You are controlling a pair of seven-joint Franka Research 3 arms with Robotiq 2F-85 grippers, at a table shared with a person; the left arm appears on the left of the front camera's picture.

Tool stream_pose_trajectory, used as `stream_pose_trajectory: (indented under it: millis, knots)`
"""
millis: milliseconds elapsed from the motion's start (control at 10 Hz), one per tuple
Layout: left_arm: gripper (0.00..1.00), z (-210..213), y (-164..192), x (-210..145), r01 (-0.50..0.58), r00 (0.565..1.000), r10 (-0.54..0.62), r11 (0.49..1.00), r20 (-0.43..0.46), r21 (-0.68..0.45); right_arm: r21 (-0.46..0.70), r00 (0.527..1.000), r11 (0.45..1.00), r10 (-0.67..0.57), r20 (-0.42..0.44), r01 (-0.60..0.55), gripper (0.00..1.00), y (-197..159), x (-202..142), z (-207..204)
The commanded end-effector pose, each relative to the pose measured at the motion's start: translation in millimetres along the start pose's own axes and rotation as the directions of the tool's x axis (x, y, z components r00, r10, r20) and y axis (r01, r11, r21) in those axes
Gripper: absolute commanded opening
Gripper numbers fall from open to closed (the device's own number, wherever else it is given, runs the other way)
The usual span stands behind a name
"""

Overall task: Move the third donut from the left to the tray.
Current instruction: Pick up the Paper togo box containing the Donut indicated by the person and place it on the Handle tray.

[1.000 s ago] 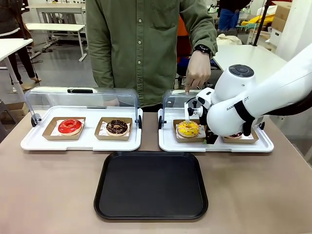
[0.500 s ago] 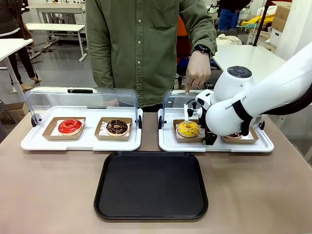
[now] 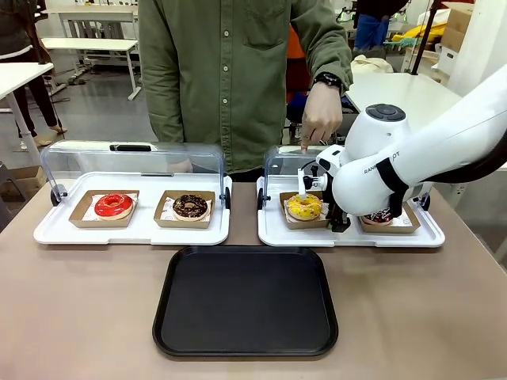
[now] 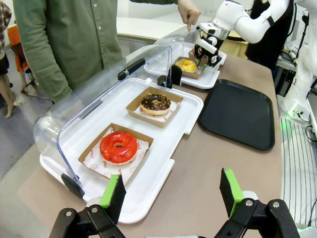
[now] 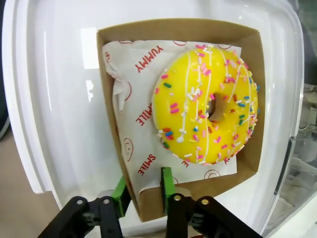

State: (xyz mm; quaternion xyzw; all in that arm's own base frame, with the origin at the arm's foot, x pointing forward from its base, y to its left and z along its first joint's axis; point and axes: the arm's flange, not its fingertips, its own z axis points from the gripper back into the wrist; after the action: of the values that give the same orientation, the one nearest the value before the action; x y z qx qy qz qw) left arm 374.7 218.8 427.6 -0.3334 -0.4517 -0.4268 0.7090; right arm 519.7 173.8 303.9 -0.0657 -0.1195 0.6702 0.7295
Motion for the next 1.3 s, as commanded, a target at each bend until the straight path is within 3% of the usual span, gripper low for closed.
stream_pose_trajectory:
  millis: [0, 400, 500, 600, 900, 1200]
  knots:
    - [1.0, 0, -1, 2, 0.009, 1.0, -0.009, 1.0, 0.008, -0.006, 0.033, 1.0, 0.999, 0.004, 0.019, -0.005, 0.0, -3, -4, 8]
    - [1.0, 0, -1, 2, 0.009, 1.0, -0.009, 1.0, 0.008, -0.006, 0.043, 1.0, 0.999, 0.013, 0.018, -0.014, 0.0, -3, -2, 9]
    - [1.0, 0, -1, 2, 0.009, 1.0, -0.009, 1.0, 0.008, -0.006, 0.094, 0.997, 0.995, 0.03, 0.071, -0.036, 0.0, -7, -6, 13]
    - [1.0, 0, -1, 2, 0.009, 1.0, -0.009, 1.0, 0.008, -0.006, 0.017, 1.0, 1.0, -0.005, -0.003, 0.005, 0.0, 1, 1, 2]
    - [1.0, 0, -1, 2, 0.009, 1.0, -0.009, 1.0, 0.008, -0.006, 0.031, 1.0, 0.999, 0.008, 0.014, -0.008, 0.02, 1, 1, 2]
    - [1.0, 0, -1, 2, 0.009, 1.0, -0.009, 1.0, 0.008, -0.006, -0.101, 1.0, 0.995, 0.023, 0.014, -0.022, 0.02, 40, 12, 52]
